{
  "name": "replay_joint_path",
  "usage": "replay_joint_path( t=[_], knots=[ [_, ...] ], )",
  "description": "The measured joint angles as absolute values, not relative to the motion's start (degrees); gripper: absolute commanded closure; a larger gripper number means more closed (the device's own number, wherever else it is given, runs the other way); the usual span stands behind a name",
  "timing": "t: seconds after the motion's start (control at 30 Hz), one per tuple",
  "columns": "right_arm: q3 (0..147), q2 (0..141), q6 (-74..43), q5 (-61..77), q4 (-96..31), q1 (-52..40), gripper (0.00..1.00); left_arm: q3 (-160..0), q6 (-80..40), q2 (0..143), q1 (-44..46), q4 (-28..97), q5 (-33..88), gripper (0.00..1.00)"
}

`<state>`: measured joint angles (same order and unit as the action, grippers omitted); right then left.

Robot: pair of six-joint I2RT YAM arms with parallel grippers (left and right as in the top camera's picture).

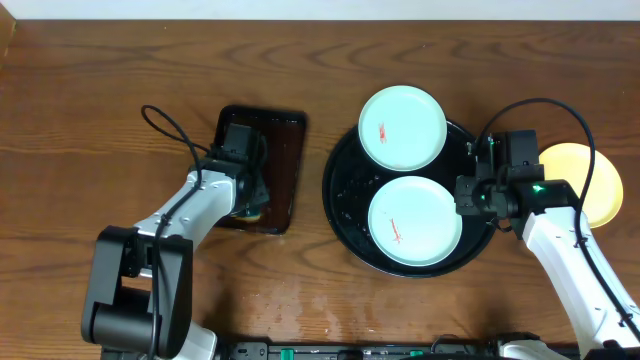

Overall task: Clean dirty plates on tray and stack at the side
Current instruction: 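Lift the sponge with the left gripper toward the pale green plate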

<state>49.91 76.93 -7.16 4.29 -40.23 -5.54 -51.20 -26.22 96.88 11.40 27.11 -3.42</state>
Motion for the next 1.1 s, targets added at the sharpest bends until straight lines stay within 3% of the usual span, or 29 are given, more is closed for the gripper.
replay_joint_path(
  t=[0.3,0.53,0.63,0.73,1.1],
  knots=[
    [49.19,77.89,-7.81,3.81,-39.09,-5.41,0.69,-54.89,-23.88,94.65,11.40,36.10,-2.48,0.92],
    [46.33,86.74,-8.69,3.11,-33.82,-4.95,0.67,-63.59,-20.97,86.74,12.05,45.52,2.04,0.93],
    [46.13,90.24,-8.45,4.27,-32.40,-4.95,0.77,-64.93,-20.73,83.57,14.00,46.11,4.75,0.92],
    [46.11,92.44,-7.99,5.50,-31.79,-4.95,0.99,-64.93,-20.99,82.21,17.96,46.09,8.03,0.92],
    [46.33,92.51,-12.82,8.38,-32.29,-4.64,0.99,-64.97,-30.70,89.52,36.34,33.43,12.16,0.92]
  ],
)
